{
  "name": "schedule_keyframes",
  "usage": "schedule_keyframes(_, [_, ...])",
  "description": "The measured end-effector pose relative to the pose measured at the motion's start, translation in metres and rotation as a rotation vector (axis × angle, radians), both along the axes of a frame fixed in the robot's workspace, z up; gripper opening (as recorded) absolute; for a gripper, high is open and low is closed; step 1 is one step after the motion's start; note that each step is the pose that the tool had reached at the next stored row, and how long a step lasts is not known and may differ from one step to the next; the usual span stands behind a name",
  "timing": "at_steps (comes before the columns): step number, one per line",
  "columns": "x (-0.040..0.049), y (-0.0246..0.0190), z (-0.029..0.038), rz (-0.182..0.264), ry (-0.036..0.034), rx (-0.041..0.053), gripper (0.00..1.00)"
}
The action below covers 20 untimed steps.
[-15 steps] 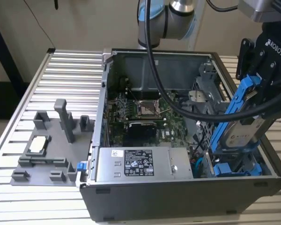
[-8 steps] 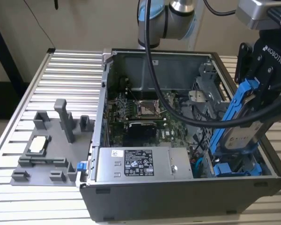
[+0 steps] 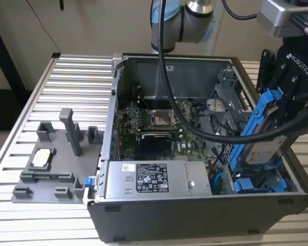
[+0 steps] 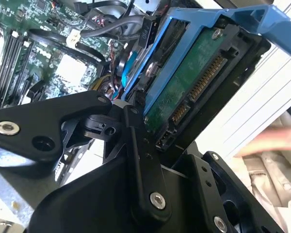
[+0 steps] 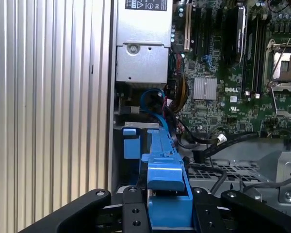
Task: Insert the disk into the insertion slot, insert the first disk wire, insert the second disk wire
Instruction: 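Insert the disk into the insertion slot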
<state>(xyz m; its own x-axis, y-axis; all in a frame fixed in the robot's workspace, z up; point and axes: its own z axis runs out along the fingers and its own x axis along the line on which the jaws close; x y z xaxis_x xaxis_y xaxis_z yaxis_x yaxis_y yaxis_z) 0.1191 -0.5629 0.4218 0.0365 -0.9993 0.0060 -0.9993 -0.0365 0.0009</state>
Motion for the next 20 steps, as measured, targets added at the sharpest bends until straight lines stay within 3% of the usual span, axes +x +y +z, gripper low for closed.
schedule_keyframes(6, [0.0000,-0.0003,-0.0007,0.000,0.0000,0.0005,0.33])
schedule_keyframes(12, [0.0001,-0.0068,-0.0017,0.000,0.0000,0.0003,0.33])
schedule_keyframes(20, [0.0004,-0.0071,-0.0068,-0.015,0.0000,0.0002,0.33])
